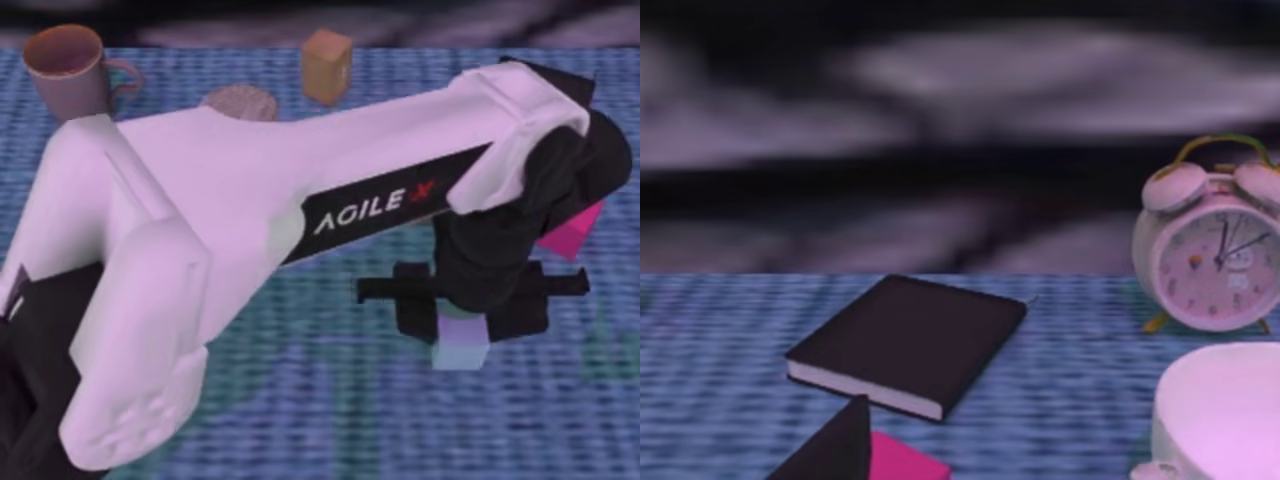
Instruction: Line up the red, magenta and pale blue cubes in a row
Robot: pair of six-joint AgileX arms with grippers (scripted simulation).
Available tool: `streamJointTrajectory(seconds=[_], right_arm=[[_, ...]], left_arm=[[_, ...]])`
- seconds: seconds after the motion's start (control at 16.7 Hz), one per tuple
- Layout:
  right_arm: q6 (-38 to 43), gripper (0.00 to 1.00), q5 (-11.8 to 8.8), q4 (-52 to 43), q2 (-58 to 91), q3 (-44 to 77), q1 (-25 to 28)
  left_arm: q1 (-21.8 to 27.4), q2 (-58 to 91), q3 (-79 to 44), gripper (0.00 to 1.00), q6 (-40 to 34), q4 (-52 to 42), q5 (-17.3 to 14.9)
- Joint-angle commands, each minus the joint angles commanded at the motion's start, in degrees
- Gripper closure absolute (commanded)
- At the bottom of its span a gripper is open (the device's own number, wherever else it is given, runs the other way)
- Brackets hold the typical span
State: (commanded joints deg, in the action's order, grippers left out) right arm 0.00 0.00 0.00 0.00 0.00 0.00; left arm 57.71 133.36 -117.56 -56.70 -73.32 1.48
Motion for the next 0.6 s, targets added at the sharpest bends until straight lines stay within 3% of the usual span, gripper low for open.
streamJointTrajectory(seconds=[0.36,0.6], right_arm=[[0.0,0.0,0.0,0.0,0.0,0.0,0.0],[0.0,0.0,0.0,0.0,0.0,0.0,0.0]], left_arm=[[0.07,-0.15,0.07,1.0,-0.26,0.22,-0.02],[-0.04,1.02,5.29,1.0,-0.4,6.68,0.03]])
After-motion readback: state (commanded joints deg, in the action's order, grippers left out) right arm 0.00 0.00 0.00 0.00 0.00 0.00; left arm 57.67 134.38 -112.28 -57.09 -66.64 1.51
